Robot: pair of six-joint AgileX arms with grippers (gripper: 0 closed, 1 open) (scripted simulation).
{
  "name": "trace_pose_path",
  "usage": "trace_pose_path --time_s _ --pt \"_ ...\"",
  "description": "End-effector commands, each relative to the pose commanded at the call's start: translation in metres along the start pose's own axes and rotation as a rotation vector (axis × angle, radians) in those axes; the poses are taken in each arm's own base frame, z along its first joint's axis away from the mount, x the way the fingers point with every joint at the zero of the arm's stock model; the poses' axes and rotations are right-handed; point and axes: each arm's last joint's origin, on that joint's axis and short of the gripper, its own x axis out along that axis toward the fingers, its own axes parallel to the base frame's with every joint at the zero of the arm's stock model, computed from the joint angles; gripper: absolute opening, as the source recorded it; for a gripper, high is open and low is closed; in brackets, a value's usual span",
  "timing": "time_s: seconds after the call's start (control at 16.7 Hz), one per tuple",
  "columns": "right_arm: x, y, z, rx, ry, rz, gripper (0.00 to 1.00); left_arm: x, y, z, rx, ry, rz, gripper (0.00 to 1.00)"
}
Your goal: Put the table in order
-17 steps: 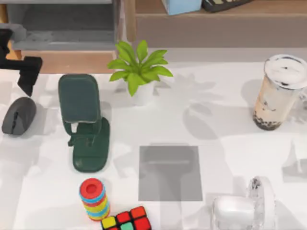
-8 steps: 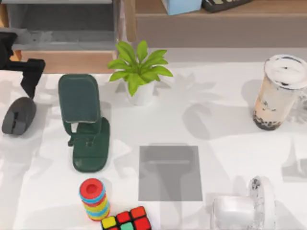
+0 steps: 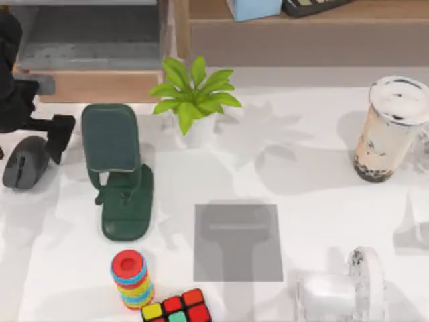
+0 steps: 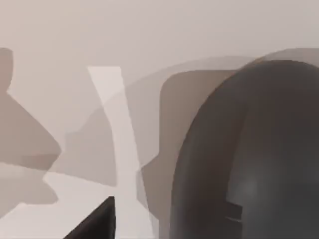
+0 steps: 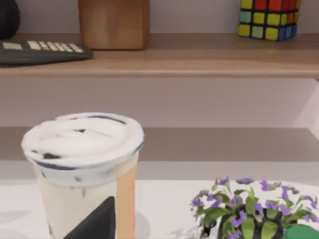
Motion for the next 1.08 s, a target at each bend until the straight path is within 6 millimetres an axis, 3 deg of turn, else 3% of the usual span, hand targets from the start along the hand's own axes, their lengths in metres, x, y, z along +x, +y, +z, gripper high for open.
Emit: trace_pose_path --time_s 0.12,0.36,1.08 --pt "0.000 0.000 0.000 0.000 0.000 0.000 1.00 0.016 0.000 -0.002 0.000 0.007 -0.001 1.00" --pt "0.000 0.000 0.000 0.000 0.000 0.000 1.00 0.020 0.001 -0.003 0.000 0.009 -0.001 1.00" --pt "0.000 0.000 0.000 0.000 0.000 0.000 1.00 0.020 0.001 -0.003 0.000 0.009 -0.001 0.10"
